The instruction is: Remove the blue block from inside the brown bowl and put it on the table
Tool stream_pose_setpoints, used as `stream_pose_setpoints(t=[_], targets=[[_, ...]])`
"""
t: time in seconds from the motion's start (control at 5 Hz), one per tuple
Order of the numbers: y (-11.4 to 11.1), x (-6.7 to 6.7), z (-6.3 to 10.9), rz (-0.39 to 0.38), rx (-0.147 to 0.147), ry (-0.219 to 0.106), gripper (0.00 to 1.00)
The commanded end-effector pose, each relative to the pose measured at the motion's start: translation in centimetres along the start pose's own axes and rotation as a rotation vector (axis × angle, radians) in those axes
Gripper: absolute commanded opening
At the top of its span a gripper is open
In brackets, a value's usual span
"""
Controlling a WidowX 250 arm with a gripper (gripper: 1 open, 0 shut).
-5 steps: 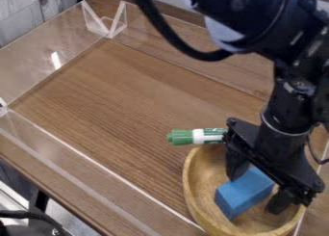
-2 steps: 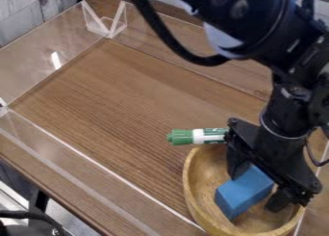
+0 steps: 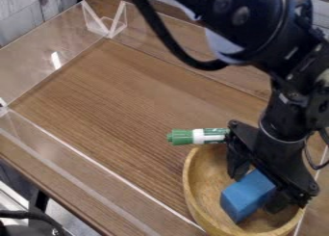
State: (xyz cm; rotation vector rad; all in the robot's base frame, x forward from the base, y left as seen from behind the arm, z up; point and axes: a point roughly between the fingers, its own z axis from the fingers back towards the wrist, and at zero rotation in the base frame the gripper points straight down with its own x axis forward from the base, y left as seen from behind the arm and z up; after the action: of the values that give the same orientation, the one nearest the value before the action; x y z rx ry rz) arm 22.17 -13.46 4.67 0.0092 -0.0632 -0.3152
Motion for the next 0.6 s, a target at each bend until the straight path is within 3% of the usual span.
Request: stream_pose_setpoints(t=[0.0, 0.2, 0.4], targets=[[0.17, 0.73, 0.44, -0.002, -0.002, -0.035, 1.00], [0.30, 0.72, 0.11, -0.003, -0.002, -0.035, 0.00], [0.47, 0.74, 0.56, -0.011, 0.007, -0.024, 0.00]])
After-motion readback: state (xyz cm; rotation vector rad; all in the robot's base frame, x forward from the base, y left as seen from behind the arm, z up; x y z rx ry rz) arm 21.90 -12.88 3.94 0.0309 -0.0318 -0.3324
